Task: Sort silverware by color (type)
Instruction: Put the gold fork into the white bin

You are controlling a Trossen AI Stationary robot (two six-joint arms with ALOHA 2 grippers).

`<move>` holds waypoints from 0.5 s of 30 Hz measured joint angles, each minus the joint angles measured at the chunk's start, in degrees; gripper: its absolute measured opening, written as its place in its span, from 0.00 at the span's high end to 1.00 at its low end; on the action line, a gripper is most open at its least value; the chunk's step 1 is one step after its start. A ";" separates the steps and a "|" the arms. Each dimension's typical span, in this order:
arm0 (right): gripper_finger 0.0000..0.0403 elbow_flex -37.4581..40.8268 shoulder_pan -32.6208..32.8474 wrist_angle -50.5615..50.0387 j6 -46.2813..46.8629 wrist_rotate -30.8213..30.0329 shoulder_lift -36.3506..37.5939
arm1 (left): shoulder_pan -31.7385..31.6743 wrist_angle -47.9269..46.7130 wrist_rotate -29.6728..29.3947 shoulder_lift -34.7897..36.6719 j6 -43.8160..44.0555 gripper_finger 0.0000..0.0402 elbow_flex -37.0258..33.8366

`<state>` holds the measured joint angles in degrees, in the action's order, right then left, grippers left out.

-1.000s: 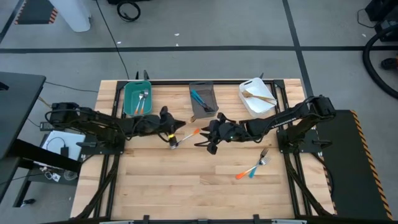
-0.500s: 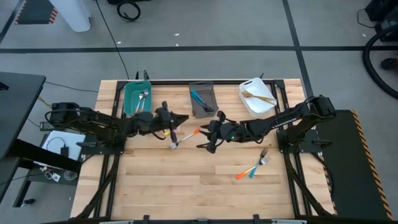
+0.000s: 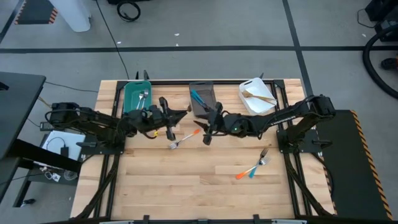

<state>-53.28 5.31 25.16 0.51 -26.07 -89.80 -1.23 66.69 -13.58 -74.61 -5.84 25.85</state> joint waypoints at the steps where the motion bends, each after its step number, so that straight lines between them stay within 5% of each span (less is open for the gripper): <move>1: 0.69 0.00 -0.31 0.36 0.24 1.10 0.00 | 0.00 0.77 0.25 0.00 0.01 0.94 0.00; 15: 0.56 0.02 -1.69 8.54 -4.58 8.16 0.00 | 0.02 10.37 3.40 -2.37 0.10 0.94 1.60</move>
<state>-53.25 3.62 33.70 -4.08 -17.91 -89.80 -1.21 77.07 -10.19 -76.98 -5.74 27.45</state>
